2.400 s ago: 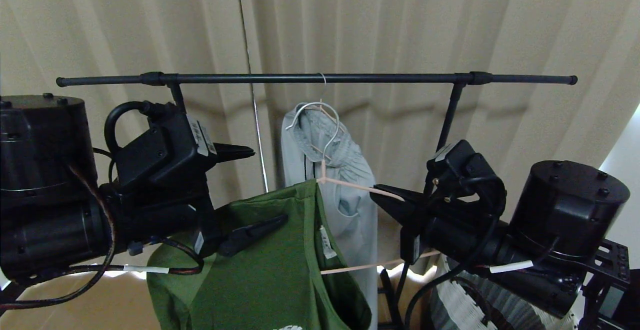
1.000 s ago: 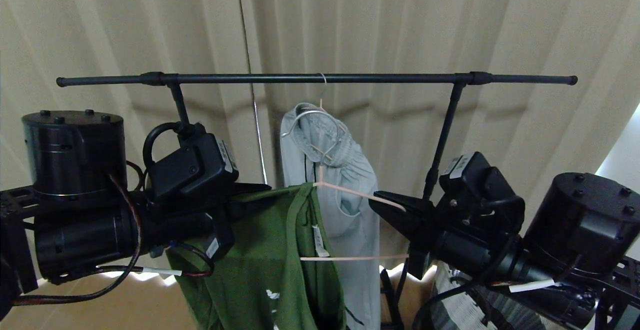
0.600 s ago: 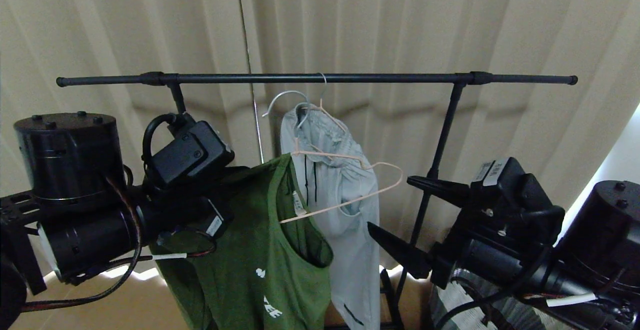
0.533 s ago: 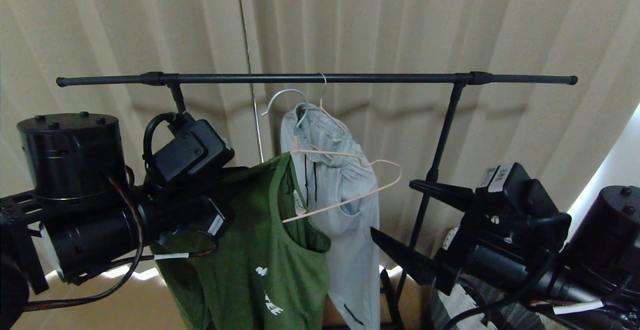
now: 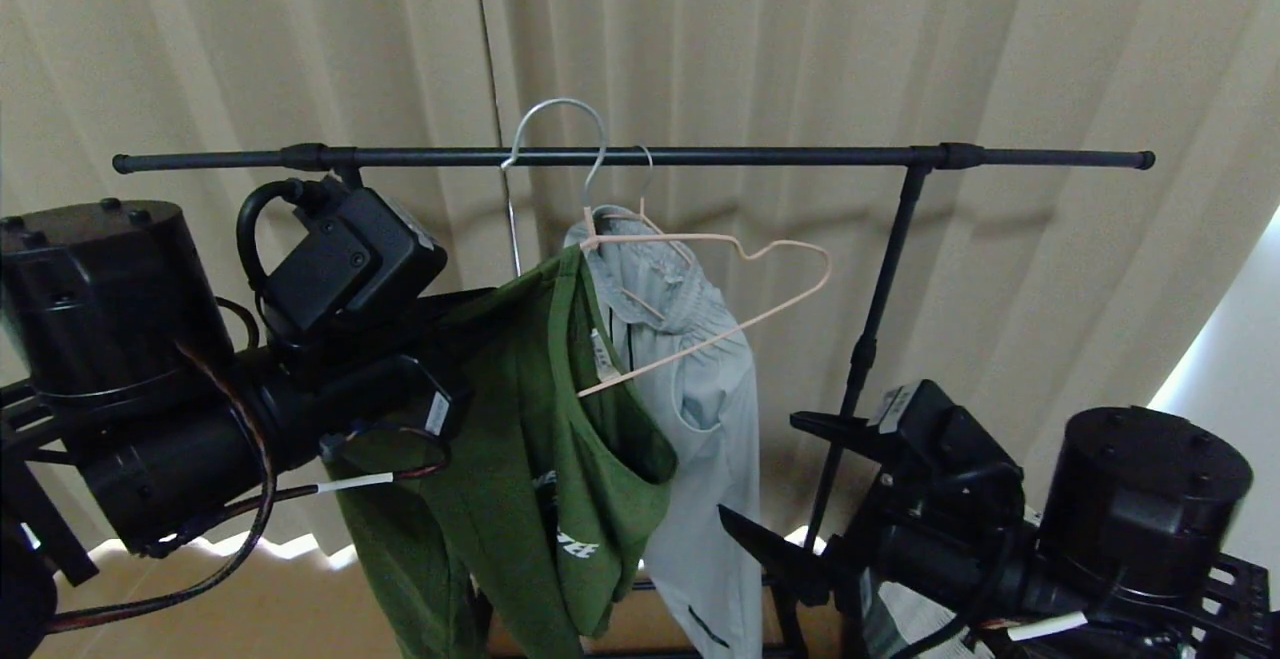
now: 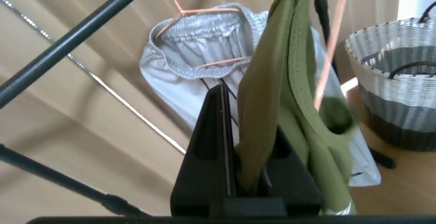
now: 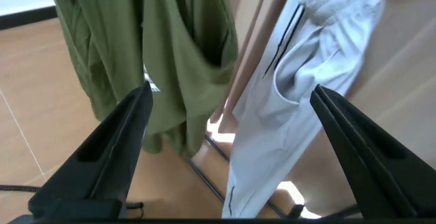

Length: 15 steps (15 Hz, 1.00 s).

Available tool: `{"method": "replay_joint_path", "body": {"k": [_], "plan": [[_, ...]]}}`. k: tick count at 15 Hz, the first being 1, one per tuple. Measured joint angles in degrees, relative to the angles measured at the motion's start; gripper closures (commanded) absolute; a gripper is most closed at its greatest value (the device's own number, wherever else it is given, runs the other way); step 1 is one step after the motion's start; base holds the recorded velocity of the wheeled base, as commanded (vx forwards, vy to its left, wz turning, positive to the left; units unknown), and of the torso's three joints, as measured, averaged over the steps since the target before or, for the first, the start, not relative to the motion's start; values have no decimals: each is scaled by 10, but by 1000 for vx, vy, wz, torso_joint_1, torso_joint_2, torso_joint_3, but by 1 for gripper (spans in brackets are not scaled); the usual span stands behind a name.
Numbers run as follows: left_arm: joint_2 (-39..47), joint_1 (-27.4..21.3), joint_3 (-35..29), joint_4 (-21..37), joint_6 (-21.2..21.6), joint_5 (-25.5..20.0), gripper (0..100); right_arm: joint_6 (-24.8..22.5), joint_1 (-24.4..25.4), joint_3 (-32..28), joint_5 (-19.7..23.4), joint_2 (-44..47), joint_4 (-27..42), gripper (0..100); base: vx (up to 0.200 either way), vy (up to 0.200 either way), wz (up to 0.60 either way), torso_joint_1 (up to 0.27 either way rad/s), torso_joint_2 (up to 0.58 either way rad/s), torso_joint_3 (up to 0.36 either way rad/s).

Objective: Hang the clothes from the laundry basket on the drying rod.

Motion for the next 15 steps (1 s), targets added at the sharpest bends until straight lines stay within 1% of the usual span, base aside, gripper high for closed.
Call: {"method": "replay_joint_path", "body": {"k": [3,8,11,13,15], "plan": [[-9,-9,4,0,-8,-1,100,2,-1,-38,-1,41,0,0,0,0,0,0,0,0],[-20,-39,5,0,-17,-1,100,2,-1,-70,-3,87,-1,0,0,0,0,0,0,0],[-21,-45,6,-9,-21,-1,100,3,-3,-72,-4,102,-1,0,0,0,0,0,0,0],[-22,-45,5,-22,-21,0,100,3,-14,-59,-5,105,-1,0,0,0,0,0,0,0],[-24,-43,6,-24,-31,1,100,3,-31,-44,-9,105,-5,0,0,0,0,0,0,0]]}}
